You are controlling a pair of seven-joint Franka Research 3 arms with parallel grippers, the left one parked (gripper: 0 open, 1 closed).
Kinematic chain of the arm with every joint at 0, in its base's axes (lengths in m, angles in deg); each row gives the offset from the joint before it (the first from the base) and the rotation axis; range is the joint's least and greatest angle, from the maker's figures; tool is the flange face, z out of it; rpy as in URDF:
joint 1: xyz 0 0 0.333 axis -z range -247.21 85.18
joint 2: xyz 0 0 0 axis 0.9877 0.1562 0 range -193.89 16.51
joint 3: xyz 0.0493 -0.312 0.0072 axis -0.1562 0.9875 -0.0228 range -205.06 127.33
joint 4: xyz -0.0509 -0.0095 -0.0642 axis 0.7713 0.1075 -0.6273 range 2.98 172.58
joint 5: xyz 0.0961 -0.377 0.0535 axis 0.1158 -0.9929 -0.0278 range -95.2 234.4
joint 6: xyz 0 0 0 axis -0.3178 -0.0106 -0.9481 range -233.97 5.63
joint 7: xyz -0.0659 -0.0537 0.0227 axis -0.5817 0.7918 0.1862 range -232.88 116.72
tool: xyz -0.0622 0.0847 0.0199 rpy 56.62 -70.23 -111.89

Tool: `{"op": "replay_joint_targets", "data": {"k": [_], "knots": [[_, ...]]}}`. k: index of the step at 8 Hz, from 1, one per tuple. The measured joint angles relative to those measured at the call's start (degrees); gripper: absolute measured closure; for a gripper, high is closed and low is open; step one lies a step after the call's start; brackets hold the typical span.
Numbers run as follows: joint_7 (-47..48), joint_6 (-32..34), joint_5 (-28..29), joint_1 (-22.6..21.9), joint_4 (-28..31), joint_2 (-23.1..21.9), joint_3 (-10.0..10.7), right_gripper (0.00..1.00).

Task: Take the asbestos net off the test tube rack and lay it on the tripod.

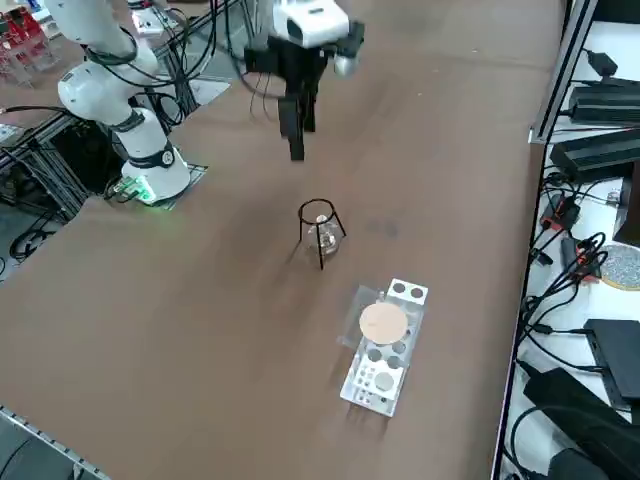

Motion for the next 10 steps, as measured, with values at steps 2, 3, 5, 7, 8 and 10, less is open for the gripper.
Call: {"op": "replay_joint_targets", "data": {"k": [2,3,5,7,8,10], "knots": [[-19.66,-8.16,-0.05,3.52,1.59,2.37,0.08,0.01],[-27.02,-11.5,-0.05,4.44,1.75,3.71,0.08,0.01],[-41.75,-18.05,-0.08,5.69,2.15,6.72,0.07,0.01],[-52.99,-25.19,-0.07,7.27,4.31,8.67,0.07,0.01],[-57.23,-29.91,-0.07,8.12,6.29,9.09,0.08,0.01],[-64.02,-39.84,-0.08,9.23,10.55,9.95,0.08,0.0]]}}
